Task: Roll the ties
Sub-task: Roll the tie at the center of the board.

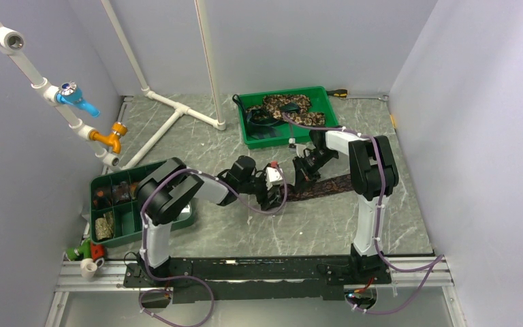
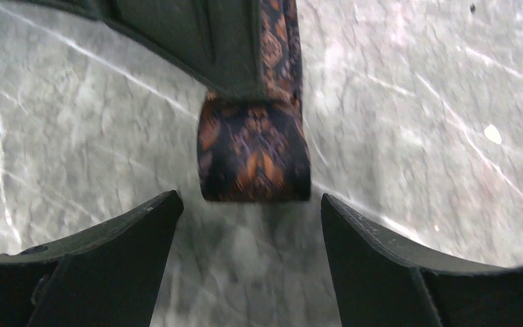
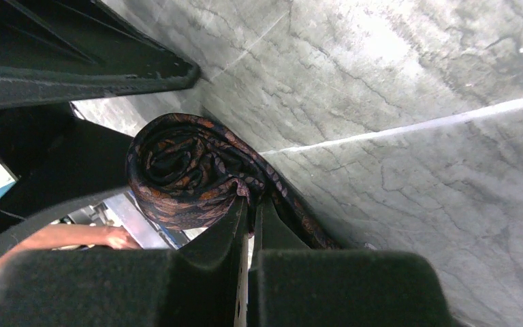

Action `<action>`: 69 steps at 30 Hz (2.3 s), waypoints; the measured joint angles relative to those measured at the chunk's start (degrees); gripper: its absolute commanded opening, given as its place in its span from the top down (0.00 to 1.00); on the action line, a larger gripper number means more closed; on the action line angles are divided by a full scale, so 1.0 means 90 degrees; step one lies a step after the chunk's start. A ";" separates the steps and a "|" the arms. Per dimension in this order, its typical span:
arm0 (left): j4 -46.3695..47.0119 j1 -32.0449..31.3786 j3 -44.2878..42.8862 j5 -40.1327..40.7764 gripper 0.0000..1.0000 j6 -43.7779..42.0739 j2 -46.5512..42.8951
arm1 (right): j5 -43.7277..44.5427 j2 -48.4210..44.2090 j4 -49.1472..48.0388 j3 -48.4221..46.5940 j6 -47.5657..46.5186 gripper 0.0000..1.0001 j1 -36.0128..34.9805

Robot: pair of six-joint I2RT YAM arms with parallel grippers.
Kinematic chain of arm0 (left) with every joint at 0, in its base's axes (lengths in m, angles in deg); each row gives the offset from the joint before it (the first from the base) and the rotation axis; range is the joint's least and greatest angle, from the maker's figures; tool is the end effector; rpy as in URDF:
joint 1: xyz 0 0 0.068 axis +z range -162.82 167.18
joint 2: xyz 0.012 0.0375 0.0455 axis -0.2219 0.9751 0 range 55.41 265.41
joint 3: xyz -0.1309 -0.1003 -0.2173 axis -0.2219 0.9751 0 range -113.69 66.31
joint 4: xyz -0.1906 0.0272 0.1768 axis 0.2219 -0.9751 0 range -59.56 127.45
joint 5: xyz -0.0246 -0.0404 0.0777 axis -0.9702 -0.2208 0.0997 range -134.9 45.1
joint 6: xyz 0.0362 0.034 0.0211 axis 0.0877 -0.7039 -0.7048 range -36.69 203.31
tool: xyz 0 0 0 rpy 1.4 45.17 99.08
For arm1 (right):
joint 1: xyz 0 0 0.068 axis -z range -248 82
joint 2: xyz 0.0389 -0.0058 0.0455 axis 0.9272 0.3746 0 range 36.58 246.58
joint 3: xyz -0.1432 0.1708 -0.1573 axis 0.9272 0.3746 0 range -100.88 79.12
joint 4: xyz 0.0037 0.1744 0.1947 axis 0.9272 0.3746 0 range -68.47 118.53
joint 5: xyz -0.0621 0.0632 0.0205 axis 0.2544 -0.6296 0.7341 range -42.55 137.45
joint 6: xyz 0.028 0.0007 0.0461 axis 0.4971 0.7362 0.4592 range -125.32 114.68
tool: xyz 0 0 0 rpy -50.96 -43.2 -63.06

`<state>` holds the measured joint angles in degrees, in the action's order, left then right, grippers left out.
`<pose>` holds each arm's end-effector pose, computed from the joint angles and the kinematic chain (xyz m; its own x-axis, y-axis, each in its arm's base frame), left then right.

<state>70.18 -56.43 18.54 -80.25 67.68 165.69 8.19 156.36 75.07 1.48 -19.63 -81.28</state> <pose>0.2517 -0.2683 0.1204 -0.0967 0.3957 -0.9133 0.9888 0.1429 -0.0428 0.3481 0.1053 0.1217 -0.9096 -0.4112 -0.0598 -0.3526 0.6877 0.6347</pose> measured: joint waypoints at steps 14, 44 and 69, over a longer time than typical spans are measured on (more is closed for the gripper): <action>0.1872 -0.0265 -0.0748 -0.0231 0.63 0.0799 0.1345 | 0.0202 0.0046 0.0141 -0.0177 0.0068 1.00 -0.0058; -0.1938 -0.0469 -0.1523 0.0636 0.87 -0.0469 0.0449 | -0.1598 -0.0187 0.0461 -0.0185 0.0340 0.58 0.0022; -0.2307 -0.0408 -0.1729 0.0556 0.48 -0.0505 0.0498 | -0.1664 0.0221 0.0347 -0.0066 0.0653 1.00 0.0250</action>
<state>49.41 -60.11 2.98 -75.25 63.13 170.17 -6.79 158.35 78.20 0.89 -13.75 -79.03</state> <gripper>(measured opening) 0.419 0.018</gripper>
